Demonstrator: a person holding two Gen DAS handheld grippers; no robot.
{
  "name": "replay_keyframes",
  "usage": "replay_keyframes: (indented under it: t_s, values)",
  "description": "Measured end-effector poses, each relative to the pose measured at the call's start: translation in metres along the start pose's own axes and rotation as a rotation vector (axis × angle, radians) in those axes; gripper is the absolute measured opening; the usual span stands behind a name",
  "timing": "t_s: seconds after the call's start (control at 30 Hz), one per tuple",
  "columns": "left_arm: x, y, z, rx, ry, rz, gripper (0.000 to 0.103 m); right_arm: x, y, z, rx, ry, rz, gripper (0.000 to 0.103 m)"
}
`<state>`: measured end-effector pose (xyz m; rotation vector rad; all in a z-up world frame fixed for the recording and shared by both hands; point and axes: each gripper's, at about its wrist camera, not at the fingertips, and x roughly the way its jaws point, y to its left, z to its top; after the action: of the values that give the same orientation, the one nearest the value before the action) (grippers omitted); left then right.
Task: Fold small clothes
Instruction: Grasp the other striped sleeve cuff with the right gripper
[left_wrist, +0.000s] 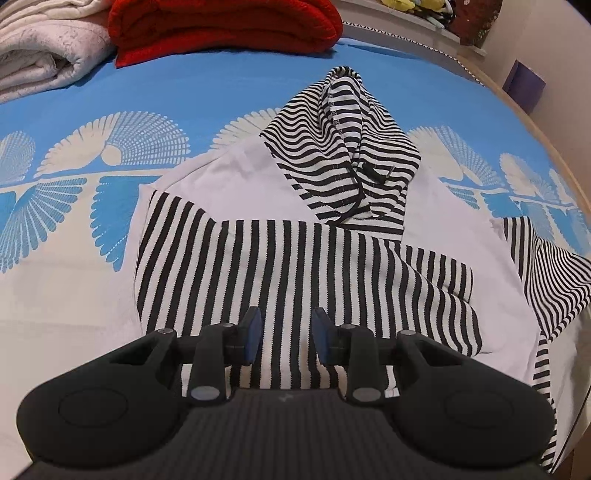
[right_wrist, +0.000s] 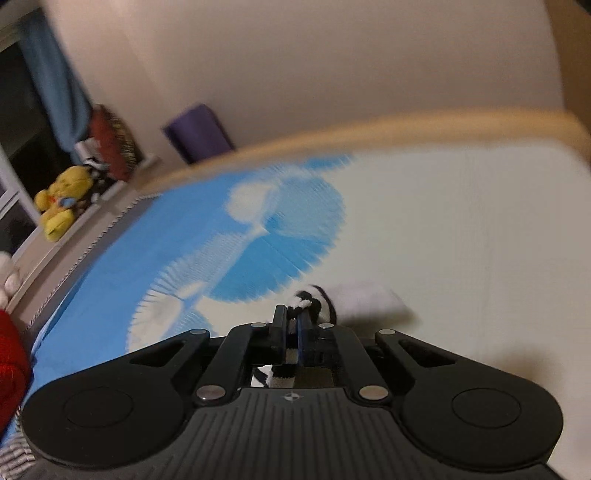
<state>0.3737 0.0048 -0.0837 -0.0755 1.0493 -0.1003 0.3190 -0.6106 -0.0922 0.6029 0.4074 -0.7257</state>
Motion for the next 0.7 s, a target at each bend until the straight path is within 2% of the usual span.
replay_keyframes:
  t_s: [0.07, 0.17, 0.27, 0.4, 0.47, 0.6, 0.7]
  values:
    - [-0.002, 0.001, 0.0, -0.004, -0.002, -0.008, 0.034, -0.017, 0.019, 0.003, -0.036, -0.028, 0.013, 0.004]
    - [-0.003, 0.003, 0.001, -0.016, 0.0, -0.017, 0.034, -0.047, 0.047, 0.008, -0.065, -0.013, 0.017, 0.004]
    - [-0.005, 0.007, 0.001, -0.024, 0.002, -0.026, 0.034, -0.089, 0.074, 0.007, -0.07, -0.009, 0.078, 0.004]
    - [-0.008, 0.018, 0.003, -0.059, 0.0, -0.035, 0.034, -0.133, 0.103, -0.02, -0.099, 0.018, 0.127, 0.004]
    - [-0.012, 0.027, 0.004, -0.083, -0.007, -0.037, 0.034, -0.141, 0.124, -0.042, -0.174, 0.037, 0.131, 0.004]
    - [-0.023, 0.054, 0.009, -0.132, -0.034, -0.019, 0.034, -0.168, 0.195, -0.097, -0.412, 0.006, 0.275, 0.004]
    - [-0.03, 0.08, 0.014, -0.193, -0.052, 0.012, 0.034, -0.204, 0.246, -0.15, -0.611, 0.004, 0.472, 0.004]
